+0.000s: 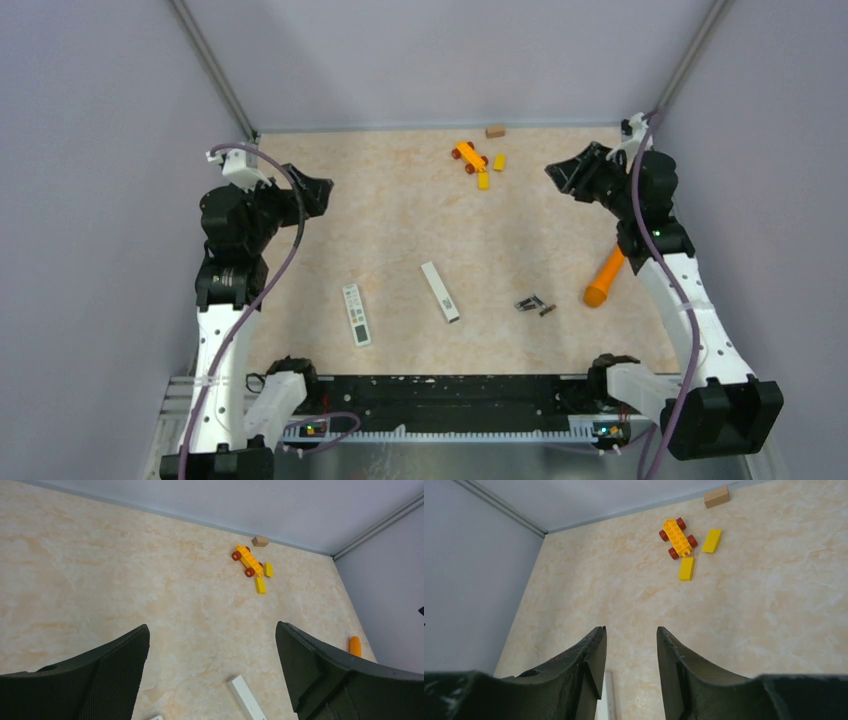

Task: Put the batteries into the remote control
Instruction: Pick up the remote control from the center of the board.

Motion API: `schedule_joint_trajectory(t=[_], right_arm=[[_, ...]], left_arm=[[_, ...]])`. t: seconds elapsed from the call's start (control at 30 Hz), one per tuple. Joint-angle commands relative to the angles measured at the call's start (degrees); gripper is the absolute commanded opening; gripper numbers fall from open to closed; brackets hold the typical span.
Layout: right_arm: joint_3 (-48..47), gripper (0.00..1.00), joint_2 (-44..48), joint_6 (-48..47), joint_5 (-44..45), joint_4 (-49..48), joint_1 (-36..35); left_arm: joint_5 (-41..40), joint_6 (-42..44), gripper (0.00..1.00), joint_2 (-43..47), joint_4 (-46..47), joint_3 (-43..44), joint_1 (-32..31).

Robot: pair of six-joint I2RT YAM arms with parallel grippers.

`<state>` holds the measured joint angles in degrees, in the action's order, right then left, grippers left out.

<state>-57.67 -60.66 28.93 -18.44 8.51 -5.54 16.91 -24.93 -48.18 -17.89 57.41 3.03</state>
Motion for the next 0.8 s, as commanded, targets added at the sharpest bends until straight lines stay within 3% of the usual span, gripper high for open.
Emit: schedule_joint_trajectory(t=[0.0,0.27,0.47,0.77], right_arm=[[1.00,0.45,-1.56,-3.10,6.37,-2.40,-6.42],[5.29,0.64,-6.74,-5.12,12.09,-5.36,-22.11],[3.21,0.66,-14.40,-7.58,17.88,-1.56,-32.57],[-1.87,0.66,-27.94,-14.05,34.55,6.85,-46.92]], left_arm=[[-6.82,-2.09,0.99,0.92,7.26,-2.15,0.19],[-12.48,-3.59,0.99,2.31,8.00,-4.30,0.20],[-12.11,-3.55,0.99,1.78,7.01,-4.39,0.22],[-13.03,-3.03,0.99,0.76,6.61,-4.17,0.22]])
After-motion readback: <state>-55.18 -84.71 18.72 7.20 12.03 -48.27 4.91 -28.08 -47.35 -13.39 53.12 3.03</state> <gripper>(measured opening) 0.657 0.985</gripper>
